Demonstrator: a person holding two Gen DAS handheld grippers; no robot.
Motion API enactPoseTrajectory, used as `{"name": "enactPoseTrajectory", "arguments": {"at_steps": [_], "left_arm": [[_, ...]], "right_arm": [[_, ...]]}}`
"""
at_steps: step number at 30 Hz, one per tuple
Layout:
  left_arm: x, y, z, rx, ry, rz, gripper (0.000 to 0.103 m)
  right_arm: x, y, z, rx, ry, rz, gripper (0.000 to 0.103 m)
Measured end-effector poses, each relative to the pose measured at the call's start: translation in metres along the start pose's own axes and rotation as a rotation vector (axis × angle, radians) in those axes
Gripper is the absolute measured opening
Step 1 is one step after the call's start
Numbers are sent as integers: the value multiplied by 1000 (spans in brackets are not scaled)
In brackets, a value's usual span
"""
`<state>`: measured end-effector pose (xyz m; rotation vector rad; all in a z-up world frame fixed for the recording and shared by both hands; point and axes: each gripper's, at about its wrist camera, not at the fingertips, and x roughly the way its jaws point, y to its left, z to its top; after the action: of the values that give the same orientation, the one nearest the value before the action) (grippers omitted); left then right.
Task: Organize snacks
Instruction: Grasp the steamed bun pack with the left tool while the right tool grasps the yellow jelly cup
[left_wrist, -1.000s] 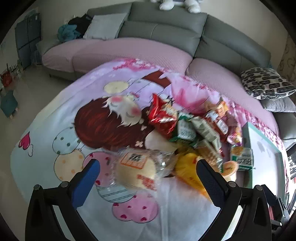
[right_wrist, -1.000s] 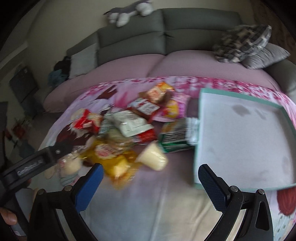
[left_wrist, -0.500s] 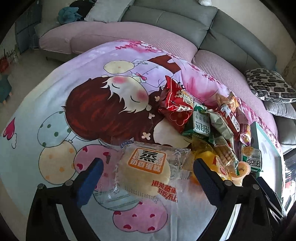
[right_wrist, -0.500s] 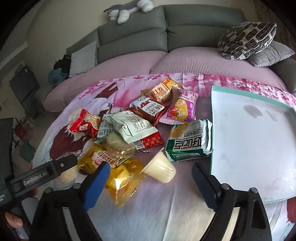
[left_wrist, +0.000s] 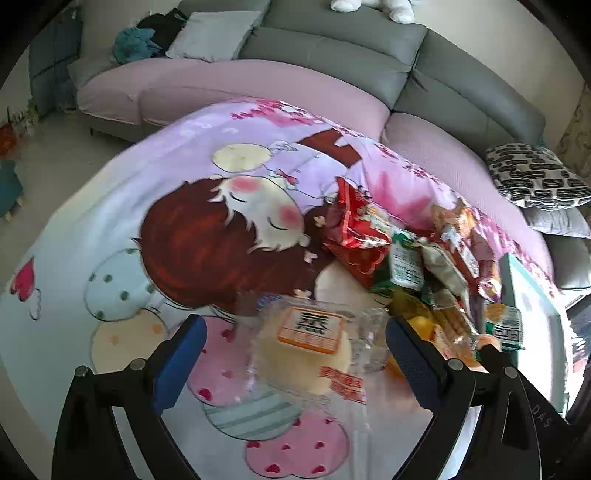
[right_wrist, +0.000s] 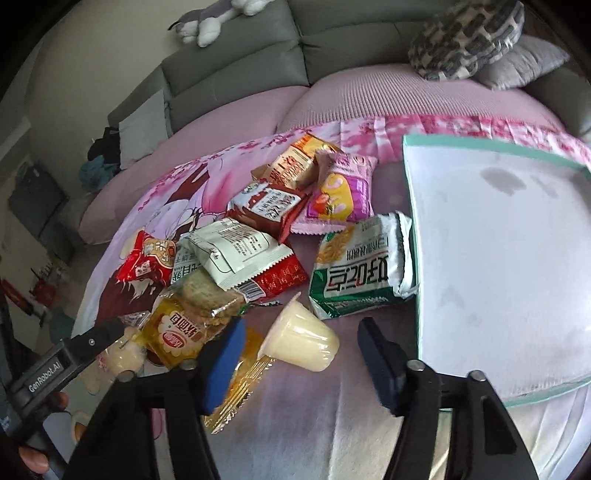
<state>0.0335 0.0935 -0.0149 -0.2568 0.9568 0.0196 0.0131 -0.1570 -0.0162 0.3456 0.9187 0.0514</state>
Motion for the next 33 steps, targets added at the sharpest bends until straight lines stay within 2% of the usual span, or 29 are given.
{"name": "enactPoseTrajectory", "arguments": {"at_steps": [7, 14, 16, 17, 23, 33], "left_arm": [[20, 6, -3, -15, 56, -11, 98], [24, 9, -5, -39, 49, -32, 98], [22, 8, -4, -35, 44, -40, 92], [21, 7, -5, -34, 43, -49, 86], [20, 5, -5, -24, 42, -42, 85], [20, 4, -5, -27, 44, -38, 85]], "right_arm": [[1, -3, -1, 15, 7, -5, 59], [4, 0, -1, 5, 18, -28, 57], [4, 0, -1, 8, 16, -29, 57], [4, 2, -1, 2, 16, -31, 55], [7, 7, -3, -19, 26, -35, 51], [7, 8, -3, -12, 20, -47, 51]]}}
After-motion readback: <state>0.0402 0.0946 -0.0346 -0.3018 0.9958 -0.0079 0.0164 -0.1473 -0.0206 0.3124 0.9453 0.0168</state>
